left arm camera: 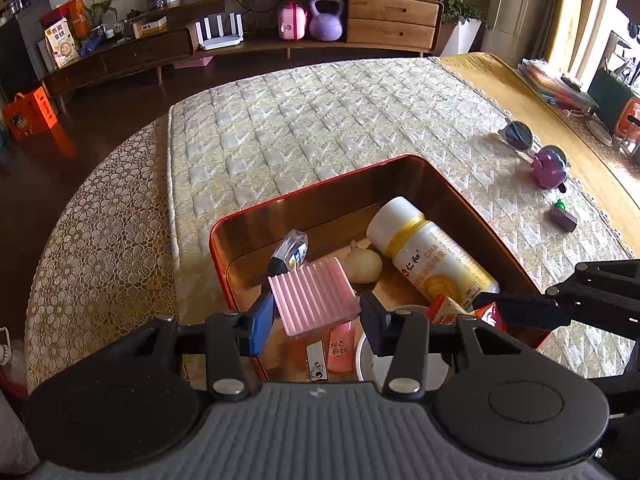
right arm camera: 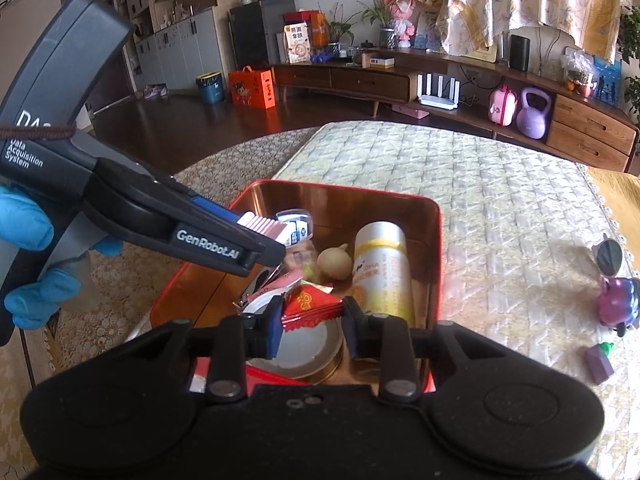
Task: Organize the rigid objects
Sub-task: 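Release the pink comb and red packet into the red tin, then move both tools from the tin toward the blue-purple toy and purple block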
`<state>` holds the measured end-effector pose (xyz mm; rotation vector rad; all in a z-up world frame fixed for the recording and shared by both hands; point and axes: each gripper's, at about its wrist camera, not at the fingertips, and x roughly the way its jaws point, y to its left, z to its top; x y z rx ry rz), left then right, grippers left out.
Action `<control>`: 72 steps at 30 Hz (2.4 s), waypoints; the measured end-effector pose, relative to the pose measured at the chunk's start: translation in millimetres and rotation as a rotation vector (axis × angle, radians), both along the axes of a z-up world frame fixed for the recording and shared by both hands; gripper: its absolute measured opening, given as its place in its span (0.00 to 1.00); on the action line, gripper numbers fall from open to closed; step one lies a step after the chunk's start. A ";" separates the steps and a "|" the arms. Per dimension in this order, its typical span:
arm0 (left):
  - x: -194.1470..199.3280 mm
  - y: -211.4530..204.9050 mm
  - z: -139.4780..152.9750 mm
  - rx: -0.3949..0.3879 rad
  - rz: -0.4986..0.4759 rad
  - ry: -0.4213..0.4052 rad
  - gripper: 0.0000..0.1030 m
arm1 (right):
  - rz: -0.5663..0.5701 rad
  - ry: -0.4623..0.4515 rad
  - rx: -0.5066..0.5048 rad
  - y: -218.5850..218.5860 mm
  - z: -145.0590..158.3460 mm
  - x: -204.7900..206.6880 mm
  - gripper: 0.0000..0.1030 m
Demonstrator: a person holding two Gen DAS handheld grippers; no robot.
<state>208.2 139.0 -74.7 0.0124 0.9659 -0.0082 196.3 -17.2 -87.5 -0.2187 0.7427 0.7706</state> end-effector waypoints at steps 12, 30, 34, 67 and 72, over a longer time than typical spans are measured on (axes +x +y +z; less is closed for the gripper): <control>10.3 -8.6 -17.9 0.007 -0.011 0.041 0.45 | 0.006 0.035 -0.023 9.6 -12.8 -4.0 0.31; 0.7 0.1 -14.3 -0.051 0.046 0.047 0.46 | -0.044 0.045 0.079 -29.9 11.6 -26.0 0.49; -3.9 -0.2 -9.9 -0.057 0.052 0.033 0.51 | -0.065 0.039 0.096 -42.0 16.8 -31.2 0.51; -22.0 -142.8 33.4 -0.082 -0.162 -0.100 0.74 | -0.368 -0.025 0.169 -203.5 32.5 -30.8 0.91; -16.1 -166.5 27.4 -0.100 -0.183 -0.108 0.77 | -0.413 -0.025 0.168 -232.1 30.2 -17.9 0.98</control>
